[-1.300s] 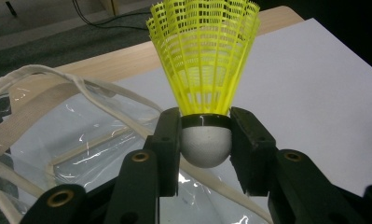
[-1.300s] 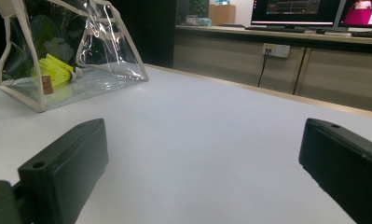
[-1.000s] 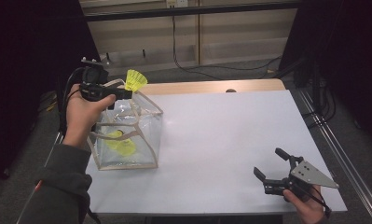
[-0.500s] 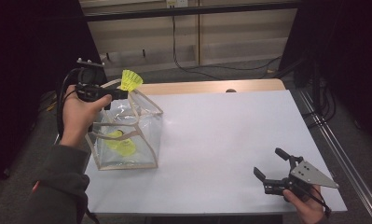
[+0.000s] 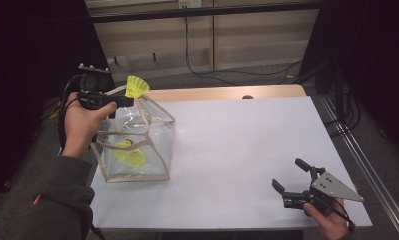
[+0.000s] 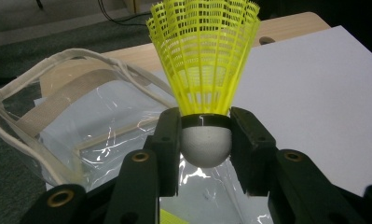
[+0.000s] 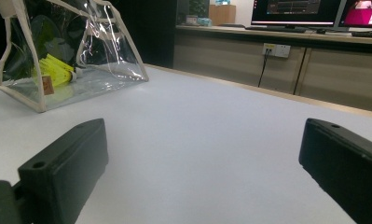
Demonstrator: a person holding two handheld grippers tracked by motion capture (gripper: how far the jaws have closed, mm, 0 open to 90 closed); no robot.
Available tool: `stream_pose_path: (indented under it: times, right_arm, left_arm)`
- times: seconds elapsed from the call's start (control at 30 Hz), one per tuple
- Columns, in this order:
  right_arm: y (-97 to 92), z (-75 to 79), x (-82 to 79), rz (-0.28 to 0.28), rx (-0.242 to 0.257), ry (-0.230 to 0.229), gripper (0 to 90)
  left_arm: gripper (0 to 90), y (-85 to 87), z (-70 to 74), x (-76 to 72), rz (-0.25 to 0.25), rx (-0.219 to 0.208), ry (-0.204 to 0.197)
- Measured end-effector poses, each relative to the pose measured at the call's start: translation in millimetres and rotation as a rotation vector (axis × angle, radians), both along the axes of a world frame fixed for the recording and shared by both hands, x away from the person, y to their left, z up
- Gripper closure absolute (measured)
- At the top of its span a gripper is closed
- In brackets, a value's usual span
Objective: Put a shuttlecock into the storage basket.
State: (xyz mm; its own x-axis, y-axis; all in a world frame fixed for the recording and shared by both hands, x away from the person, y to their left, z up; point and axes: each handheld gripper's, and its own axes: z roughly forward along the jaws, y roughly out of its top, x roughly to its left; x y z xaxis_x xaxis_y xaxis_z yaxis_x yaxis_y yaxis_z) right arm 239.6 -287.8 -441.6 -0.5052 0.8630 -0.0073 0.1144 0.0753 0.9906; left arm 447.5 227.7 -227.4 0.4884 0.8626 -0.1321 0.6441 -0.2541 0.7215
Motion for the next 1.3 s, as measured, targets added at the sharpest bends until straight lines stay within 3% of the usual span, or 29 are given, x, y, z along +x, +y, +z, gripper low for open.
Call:
stream_pose_path:
  times: [1.3]
  right_arm:
    - [0.2, 0.0, 0.2, -0.001, -0.002, 0.0, 1.2]
  left_arm:
    - [64.9, 16.2, -2.8, 0.9, 0.053, 0.002, -0.008]
